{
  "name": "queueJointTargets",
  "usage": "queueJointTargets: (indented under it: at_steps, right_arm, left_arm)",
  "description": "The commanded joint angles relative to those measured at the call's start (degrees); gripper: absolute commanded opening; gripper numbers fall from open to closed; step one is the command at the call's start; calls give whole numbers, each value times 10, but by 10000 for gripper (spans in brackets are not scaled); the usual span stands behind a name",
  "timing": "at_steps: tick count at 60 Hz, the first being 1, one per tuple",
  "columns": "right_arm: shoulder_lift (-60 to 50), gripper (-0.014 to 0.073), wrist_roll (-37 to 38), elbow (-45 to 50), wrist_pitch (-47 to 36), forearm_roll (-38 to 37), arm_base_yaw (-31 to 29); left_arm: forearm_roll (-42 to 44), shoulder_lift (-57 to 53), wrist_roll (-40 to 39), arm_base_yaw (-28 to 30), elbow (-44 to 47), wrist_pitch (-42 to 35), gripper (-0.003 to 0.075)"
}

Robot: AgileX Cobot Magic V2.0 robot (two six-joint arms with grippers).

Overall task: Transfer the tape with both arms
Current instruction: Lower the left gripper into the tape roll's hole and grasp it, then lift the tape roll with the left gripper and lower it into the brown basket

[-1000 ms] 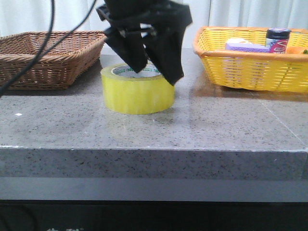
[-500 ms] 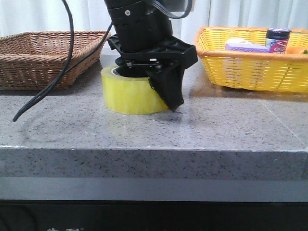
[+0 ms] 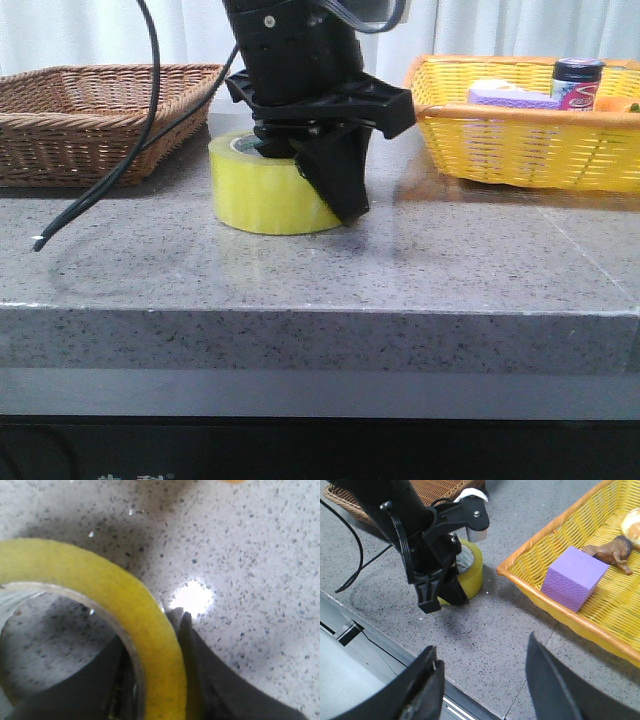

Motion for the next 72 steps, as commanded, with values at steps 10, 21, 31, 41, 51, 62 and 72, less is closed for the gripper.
queueJointTargets:
  at_steps: [10, 21, 31, 41, 51, 62, 72]
  right_arm:
    - [-1, 403, -1, -14, -43, 2, -3]
    - [-1, 403, -1, -14, -43, 2, -3]
    - [-1, 403, -1, -14, -43, 2, -3]
    - [-1, 403, -1, -14, -43, 2, -3]
    - [-1, 403, -1, -14, -43, 2, -3]
    - [-1, 403, -1, -14, -43, 2, -3]
    - [-1, 403, -1, -14, -43, 2, -3]
  left_arm:
    - [62, -35, -2, 5, -119, 34, 22]
    - [81, -35, -6, 33, -186, 53, 22]
    - [81, -35, -8, 70, -224, 69, 22]
    - [81, -35, -8, 113, -236, 83, 22]
    - [81, -35, -8, 164, -236, 89, 22]
    - [79, -35, -8, 227, -235, 100, 22]
    - [78, -33, -8, 267, -231, 98, 22]
